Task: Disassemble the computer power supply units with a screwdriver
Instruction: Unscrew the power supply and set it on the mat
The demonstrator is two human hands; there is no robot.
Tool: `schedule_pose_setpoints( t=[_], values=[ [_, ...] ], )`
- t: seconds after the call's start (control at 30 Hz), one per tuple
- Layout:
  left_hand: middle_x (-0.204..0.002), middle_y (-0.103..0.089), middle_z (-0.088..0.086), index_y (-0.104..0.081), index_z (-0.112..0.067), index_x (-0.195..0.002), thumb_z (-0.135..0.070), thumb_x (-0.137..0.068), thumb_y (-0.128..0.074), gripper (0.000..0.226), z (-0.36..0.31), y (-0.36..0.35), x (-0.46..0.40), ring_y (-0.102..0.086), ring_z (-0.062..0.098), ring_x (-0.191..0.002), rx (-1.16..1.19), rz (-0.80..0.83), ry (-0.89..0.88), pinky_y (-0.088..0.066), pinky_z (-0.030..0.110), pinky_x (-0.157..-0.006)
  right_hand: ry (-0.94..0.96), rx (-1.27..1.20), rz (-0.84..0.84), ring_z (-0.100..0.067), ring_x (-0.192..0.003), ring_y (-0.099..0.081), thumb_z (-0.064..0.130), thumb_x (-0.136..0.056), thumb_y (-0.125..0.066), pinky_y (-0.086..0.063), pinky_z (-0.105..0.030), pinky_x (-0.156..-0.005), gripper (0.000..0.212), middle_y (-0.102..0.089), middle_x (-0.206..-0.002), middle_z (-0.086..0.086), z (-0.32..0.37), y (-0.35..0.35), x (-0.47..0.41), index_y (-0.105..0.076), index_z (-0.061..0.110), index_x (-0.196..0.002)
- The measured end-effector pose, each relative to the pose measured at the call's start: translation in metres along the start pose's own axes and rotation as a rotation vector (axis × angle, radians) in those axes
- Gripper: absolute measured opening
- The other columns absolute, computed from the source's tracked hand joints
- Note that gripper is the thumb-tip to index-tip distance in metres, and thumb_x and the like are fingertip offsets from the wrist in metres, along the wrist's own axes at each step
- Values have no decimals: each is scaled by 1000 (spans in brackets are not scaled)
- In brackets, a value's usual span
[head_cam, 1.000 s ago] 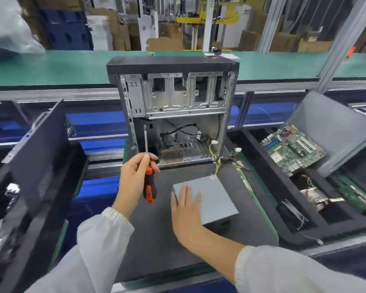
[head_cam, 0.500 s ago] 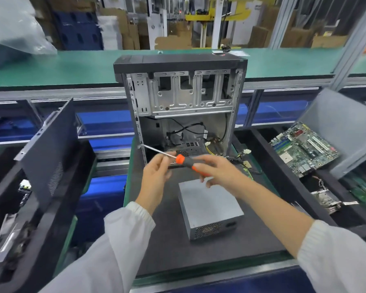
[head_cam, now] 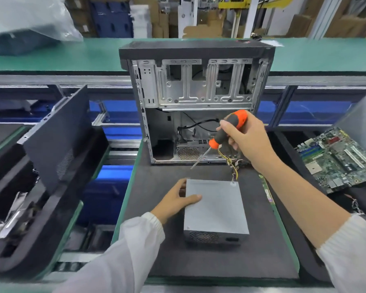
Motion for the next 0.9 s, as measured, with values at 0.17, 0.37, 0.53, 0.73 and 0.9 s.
schedule_pose_setpoints(
  t=[0.17,0.37,0.53,0.73,0.9],
  values=[
    [-119,-63,1,-54,-21,-117,-29,-83,-77,42,3,-6,-3,-65,8,-103,53,-85,-65,-53,20,-77,121,197,32,-18,-54,-61,38,-88,-64,-51,-34,-56,28,-68,-78,-10,1,-6,2,-50,13,-90],
    [-117,-62,10,-54,-9,-113,-24,-86,-74,37,-1,-16,-2,-65,20,-103,80,-248,-101,-55,24,-74,151,203,88,-20,-57,-59,32,-90,-63,-50,-29,-56,27,-66,-74,-9,2,-20,6,-49,9,-92],
    [-119,-56,11,-53,-10,-111,-27,-87,-73,36,2,-21,-5,-63,19,-101,57,-367,-113,-56,25,-76,188,250,158,-6,-55,-54,33,-91,-63,-44,-13,-54,25,-60,-68,1,-1,-37,10,-49,12,-94],
    [-122,-55,12,-54,-12,-110,-28,-86,-74,35,3,-22,-5,-62,25,-105,88,-365,-95,-56,45,-87,192,267,176,-5,-58,-55,30,-91,-63,-44,-13,-57,24,-60,-72,1,2,-43,11,-50,11,-97],
    [-112,-65,6,-57,-18,-112,-24,-87,-73,30,6,-20,-4,-66,24,-101,222,-279,-133,-60,34,-77,211,290,200,-8,-61,-60,30,-91,-63,-49,-17,-61,23,-64,-77,-1,5,-46,12,-48,14,-98]
  ],
)
Point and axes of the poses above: each hand's wrist, its own x-axis away from the middle knuckle, its own y-axis out of the back of the hand, z = x × y, the point moved 4 cm from there along -x, towards the middle knuckle
